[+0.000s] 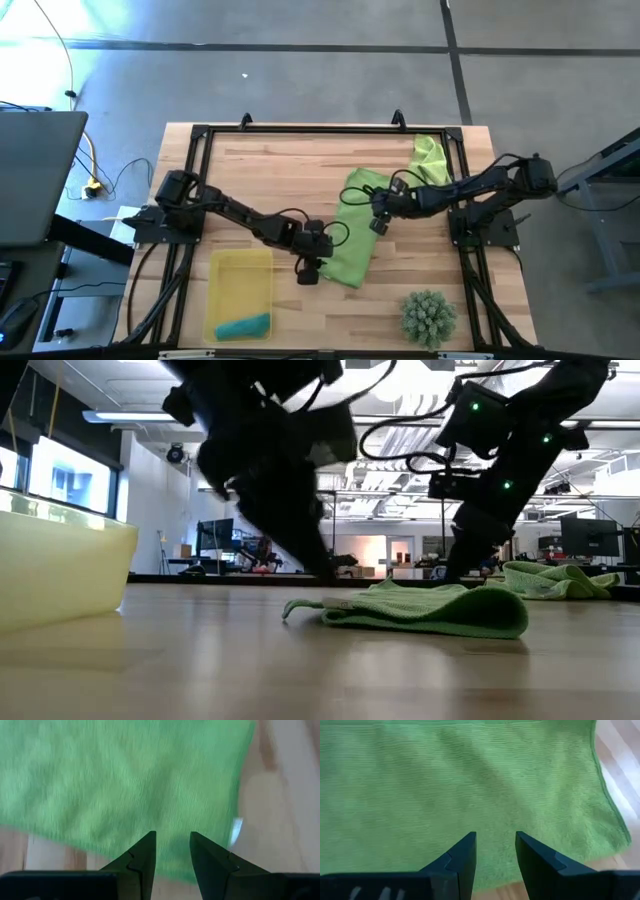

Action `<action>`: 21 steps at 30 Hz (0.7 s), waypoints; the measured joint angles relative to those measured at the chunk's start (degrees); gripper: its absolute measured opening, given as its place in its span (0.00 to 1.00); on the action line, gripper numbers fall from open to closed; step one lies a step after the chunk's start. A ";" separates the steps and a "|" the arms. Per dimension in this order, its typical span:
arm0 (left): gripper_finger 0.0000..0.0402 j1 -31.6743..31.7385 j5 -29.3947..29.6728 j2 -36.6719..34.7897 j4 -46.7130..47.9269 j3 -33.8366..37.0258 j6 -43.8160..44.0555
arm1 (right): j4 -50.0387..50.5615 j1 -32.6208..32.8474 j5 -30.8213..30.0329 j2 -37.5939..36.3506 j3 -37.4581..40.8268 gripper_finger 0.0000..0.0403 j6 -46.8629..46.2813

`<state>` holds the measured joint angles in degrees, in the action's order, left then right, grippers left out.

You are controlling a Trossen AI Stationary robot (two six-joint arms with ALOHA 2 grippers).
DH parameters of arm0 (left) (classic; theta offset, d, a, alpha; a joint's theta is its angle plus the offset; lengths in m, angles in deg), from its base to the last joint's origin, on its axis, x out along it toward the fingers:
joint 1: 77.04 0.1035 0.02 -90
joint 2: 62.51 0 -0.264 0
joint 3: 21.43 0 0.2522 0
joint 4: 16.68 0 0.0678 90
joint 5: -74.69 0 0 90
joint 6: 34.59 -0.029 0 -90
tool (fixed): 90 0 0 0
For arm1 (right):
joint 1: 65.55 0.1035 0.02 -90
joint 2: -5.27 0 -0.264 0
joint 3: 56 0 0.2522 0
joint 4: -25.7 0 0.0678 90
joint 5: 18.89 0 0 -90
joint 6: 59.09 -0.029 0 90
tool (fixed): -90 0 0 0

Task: Roll microfiber towels into tight, uniform cylinder then place into a basket
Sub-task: Roll the green microfiber towel

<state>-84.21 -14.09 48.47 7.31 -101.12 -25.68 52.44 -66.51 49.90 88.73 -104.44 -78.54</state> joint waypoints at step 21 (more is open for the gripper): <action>0.27 -4.17 1.65 5.70 -11.47 -0.17 6.42 | -16.57 -10.76 0.18 7.23 -0.84 0.32 30.49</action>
<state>-88.38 -12.44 54.17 -4.16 -101.29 -19.25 35.87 -77.26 50.07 95.95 -105.28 -48.05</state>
